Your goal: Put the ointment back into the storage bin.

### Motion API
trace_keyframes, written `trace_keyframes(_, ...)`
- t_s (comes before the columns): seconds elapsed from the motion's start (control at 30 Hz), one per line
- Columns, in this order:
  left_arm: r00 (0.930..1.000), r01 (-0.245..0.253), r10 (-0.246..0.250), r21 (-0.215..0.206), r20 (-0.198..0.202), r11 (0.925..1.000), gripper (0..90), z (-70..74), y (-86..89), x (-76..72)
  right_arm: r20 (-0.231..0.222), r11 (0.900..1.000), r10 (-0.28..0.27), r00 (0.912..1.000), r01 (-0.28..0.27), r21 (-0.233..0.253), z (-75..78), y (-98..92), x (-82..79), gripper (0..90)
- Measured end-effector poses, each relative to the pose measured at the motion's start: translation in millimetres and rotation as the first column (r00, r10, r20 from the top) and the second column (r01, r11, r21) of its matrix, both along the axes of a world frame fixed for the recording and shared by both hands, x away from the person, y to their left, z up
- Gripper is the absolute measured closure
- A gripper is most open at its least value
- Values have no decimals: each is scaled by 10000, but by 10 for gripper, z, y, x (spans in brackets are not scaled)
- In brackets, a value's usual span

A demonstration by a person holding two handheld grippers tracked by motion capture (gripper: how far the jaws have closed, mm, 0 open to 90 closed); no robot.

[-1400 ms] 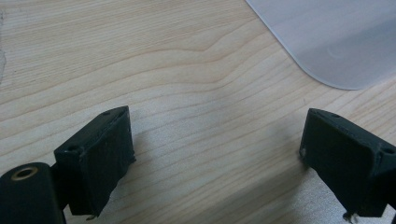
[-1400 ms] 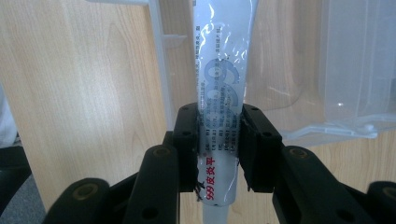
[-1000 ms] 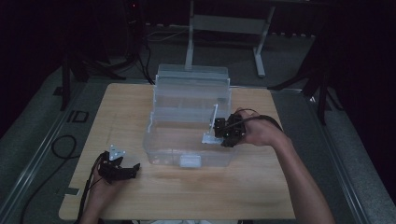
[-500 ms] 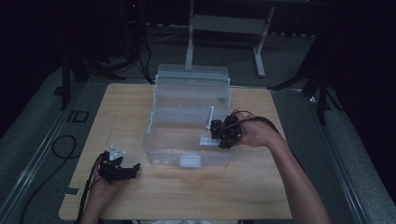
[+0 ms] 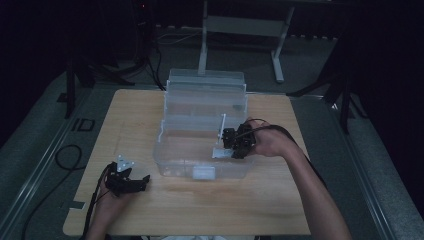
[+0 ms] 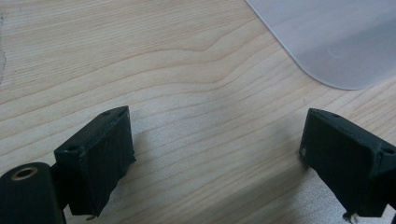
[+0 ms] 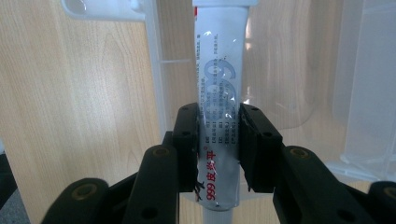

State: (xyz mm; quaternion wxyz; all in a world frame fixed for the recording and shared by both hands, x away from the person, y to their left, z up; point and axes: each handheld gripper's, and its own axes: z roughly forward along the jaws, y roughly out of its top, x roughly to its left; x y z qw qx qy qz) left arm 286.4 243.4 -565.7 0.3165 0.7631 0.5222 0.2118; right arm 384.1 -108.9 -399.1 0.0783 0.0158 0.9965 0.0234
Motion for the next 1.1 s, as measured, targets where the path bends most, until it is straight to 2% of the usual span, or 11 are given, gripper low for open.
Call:
trace_keyframes(0.27, 10000, 8, -8, 5, -6, 10000, 100, 1, 1, 0, -11, 9999, 4, 10000, -4, 101, -10, 14, 5, 693)
trace_keyframes(0.3, 10000, 9, -9, 6, -3, 10000, 100, 0, 0, -1, -13, 10000, -35, 10000, 35, 65, -15, 13, 7, 645)
trace_keyframes(0.33, 10000, 8, -8, 1, -3, 10000, 100, 0, 0, -2, -32, 9999, -157, 9999, 157, 61, -21, 11, 11, 499)
trace_keyframes(0.53, 10000, 21, -21, -3, -1, 10000, 100, 0, -1, -3, 368, 9981, -462, 9983, 447, 424, 59, -71, -4, 459)
trace_keyframes(0.7, 10000, 21, -21, -4, 0, 10000, 100, 0, -1, -3, 574, 9963, -771, 9954, 747, 433, 100, -164, -23, 420)
trace_keyframes(0.73, 10000, 21, -21, -3, -1, 10000, 99, 0, -1, -3, 512, 9937, -927, 9944, 891, 678, 129, -222, -39, 409)
trace_keyframes(1.0, 10000, 22, -22, 0, -6, 10000, 99, 0, -1, -3, 814, 9765, -1752, 9812, 1627, 1410, 186, -494, -157, 404)
trace_keyframes(1.1, 10000, 28, -28, 3, -19, 10000, 99, 1, 0, -3, 1103, 9644, -2140, 9706, 1920, 1816, 195, -628, -243, 401)
